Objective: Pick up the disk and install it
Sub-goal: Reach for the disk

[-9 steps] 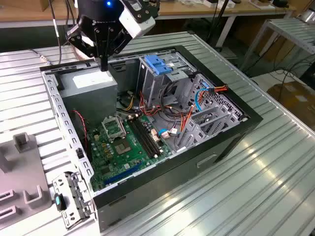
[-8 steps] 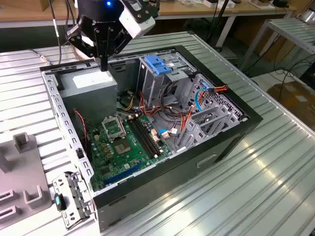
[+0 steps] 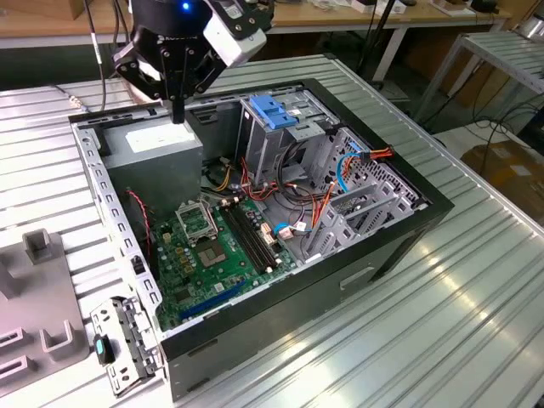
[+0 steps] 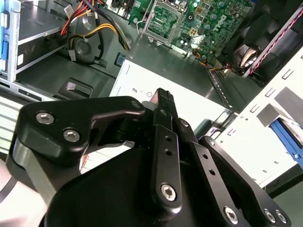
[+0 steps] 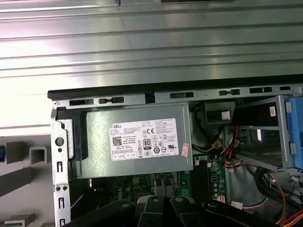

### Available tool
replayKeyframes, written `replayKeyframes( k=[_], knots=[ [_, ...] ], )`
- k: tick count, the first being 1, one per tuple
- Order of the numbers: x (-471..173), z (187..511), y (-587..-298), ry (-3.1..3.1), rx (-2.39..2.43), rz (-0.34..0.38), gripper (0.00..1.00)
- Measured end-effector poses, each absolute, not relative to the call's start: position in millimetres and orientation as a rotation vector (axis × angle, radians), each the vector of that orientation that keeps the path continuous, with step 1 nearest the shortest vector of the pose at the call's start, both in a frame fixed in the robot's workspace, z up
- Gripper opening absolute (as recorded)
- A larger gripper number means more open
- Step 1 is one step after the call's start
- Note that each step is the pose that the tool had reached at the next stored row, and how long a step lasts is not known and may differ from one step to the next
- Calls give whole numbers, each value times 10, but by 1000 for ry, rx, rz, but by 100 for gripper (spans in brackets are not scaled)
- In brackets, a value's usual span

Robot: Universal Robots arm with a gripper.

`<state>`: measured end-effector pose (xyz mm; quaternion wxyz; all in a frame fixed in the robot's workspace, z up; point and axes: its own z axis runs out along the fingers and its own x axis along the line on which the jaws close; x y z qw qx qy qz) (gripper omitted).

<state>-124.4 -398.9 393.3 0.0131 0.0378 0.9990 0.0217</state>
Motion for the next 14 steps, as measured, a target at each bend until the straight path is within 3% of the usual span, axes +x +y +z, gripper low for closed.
replayKeyframes(
  k=[14],
  knots=[
    [-1276, 3933, -3989, 3113, 118, 68, 11]
  ],
)
